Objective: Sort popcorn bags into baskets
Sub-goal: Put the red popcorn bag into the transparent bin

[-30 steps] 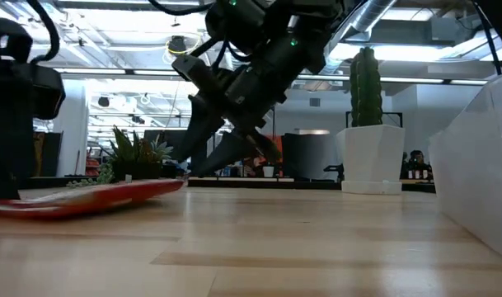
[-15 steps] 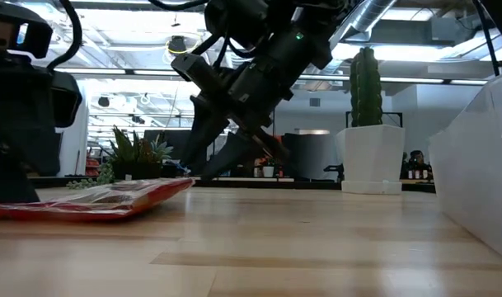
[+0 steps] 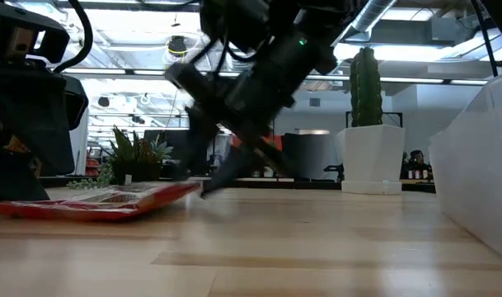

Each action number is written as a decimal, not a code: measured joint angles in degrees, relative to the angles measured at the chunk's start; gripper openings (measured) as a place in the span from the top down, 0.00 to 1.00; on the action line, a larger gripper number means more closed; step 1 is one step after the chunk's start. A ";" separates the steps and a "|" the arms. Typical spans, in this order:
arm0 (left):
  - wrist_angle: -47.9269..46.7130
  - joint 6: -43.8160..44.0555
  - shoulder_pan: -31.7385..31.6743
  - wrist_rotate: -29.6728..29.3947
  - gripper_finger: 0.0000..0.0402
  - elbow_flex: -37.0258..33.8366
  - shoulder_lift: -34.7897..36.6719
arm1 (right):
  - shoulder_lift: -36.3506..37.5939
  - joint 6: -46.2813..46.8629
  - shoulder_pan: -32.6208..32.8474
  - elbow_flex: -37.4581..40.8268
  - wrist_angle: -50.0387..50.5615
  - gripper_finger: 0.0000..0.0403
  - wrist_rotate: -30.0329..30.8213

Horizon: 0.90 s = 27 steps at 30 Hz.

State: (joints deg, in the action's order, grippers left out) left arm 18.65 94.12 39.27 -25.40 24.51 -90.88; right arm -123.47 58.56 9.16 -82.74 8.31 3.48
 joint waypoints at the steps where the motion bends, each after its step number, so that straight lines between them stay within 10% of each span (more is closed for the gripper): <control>1: 0.02 0.20 -0.02 -0.18 0.47 0.00 -0.01 | -0.77 0.90 0.16 -0.25 -2.35 0.49 -0.25; 11: 1.08 0.18 -0.77 -0.40 0.47 -0.05 -0.04 | -4.58 4.49 0.88 -0.32 -13.59 0.53 -2.78; 19: 2.29 -1.30 -1.09 0.87 0.47 -0.14 0.66 | -4.64 3.86 -0.07 -0.29 -13.93 0.94 -5.50; 27: 2.13 -9.66 -1.25 4.66 0.47 -0.35 9.42 | 0.59 -4.24 -3.39 -0.27 -9.62 0.95 -12.44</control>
State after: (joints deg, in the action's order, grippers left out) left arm 20.78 84.46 38.02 -20.73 24.16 -81.46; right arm -122.89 54.32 5.77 -83.01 -1.31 -8.96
